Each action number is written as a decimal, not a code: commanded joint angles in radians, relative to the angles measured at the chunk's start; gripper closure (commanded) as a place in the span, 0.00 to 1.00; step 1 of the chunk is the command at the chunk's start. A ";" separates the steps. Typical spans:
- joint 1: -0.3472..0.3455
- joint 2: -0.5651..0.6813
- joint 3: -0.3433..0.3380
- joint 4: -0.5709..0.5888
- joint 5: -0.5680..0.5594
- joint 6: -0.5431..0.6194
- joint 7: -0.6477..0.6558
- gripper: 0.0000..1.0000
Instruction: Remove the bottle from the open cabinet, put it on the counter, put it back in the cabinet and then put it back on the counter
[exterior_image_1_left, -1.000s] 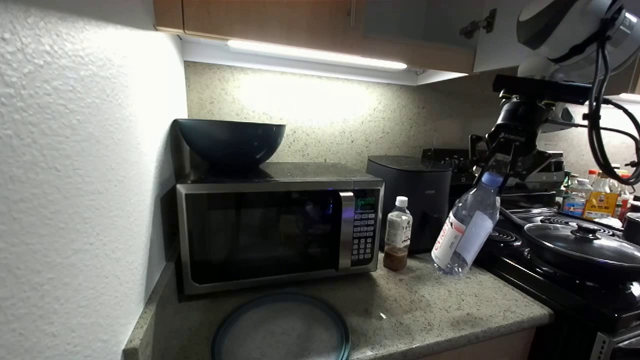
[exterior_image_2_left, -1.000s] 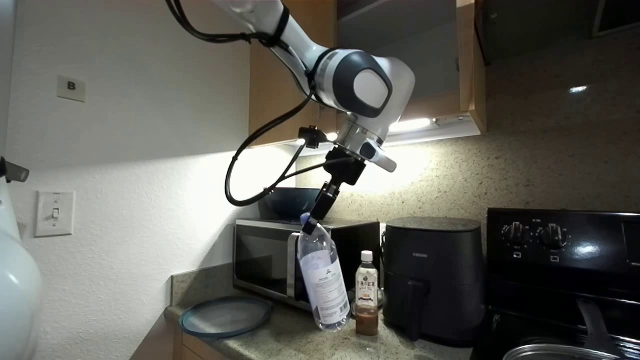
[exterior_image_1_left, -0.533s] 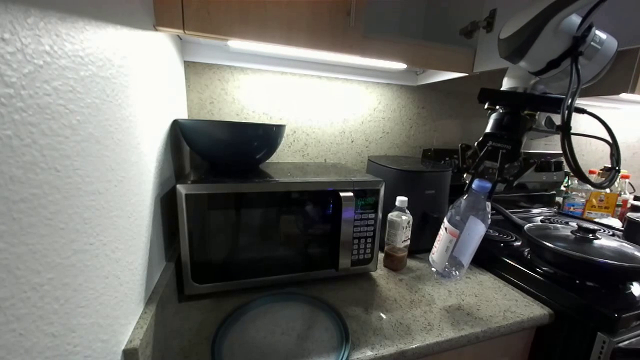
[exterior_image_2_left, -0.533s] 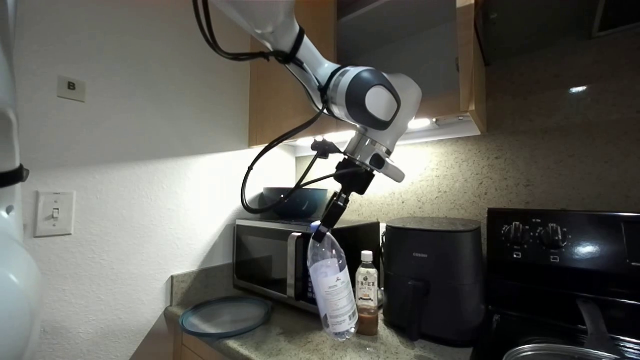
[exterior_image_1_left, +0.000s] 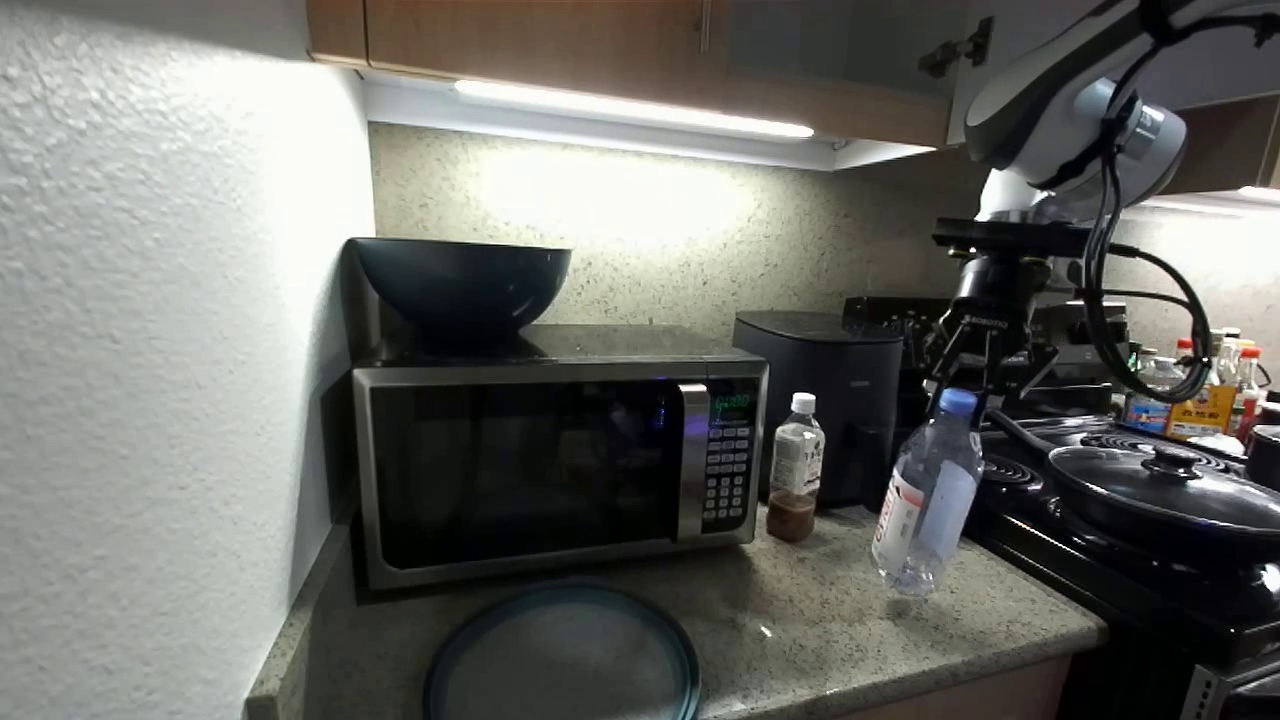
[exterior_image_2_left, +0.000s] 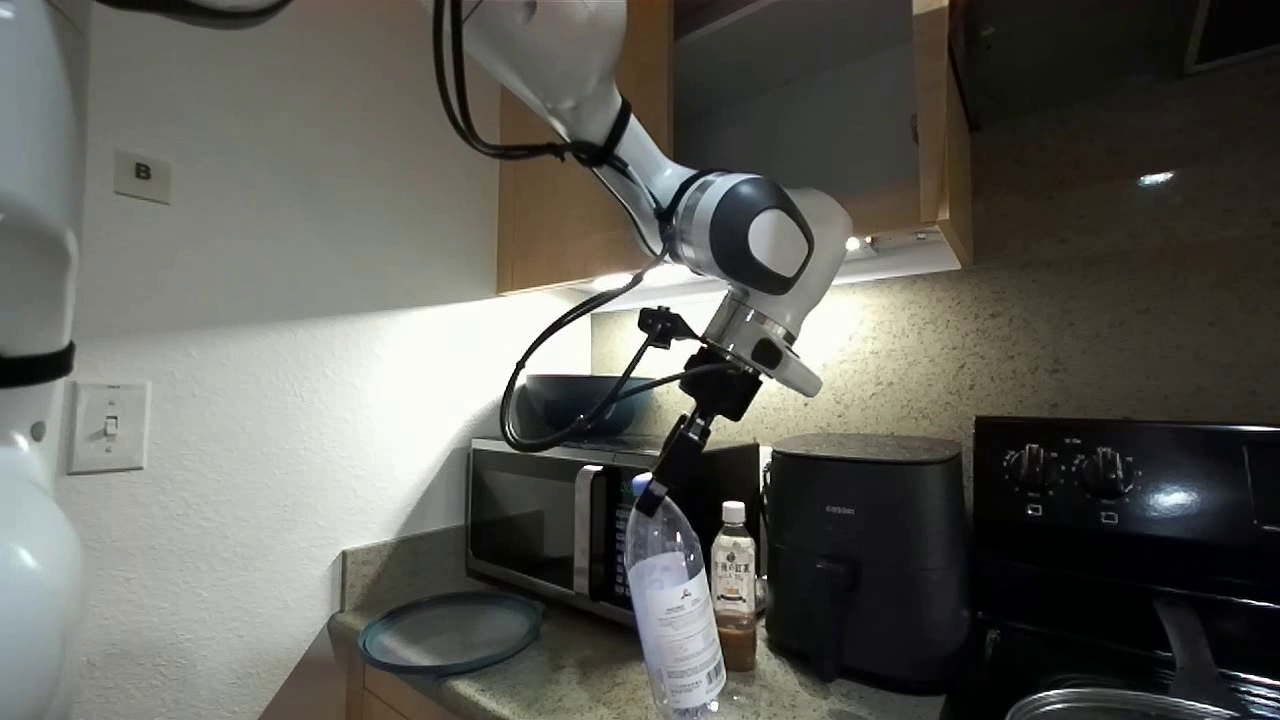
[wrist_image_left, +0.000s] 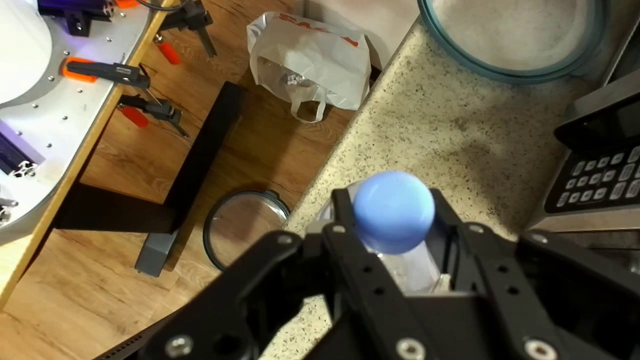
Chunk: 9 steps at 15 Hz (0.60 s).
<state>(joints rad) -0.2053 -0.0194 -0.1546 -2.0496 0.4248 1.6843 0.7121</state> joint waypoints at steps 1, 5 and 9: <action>0.005 0.048 -0.014 0.036 0.013 -0.030 -0.001 0.87; 0.006 0.081 -0.016 0.053 0.026 -0.023 -0.028 0.87; 0.007 0.102 -0.016 0.070 0.028 -0.017 -0.039 0.87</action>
<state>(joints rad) -0.2042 0.0617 -0.1592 -2.0053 0.4316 1.6843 0.7042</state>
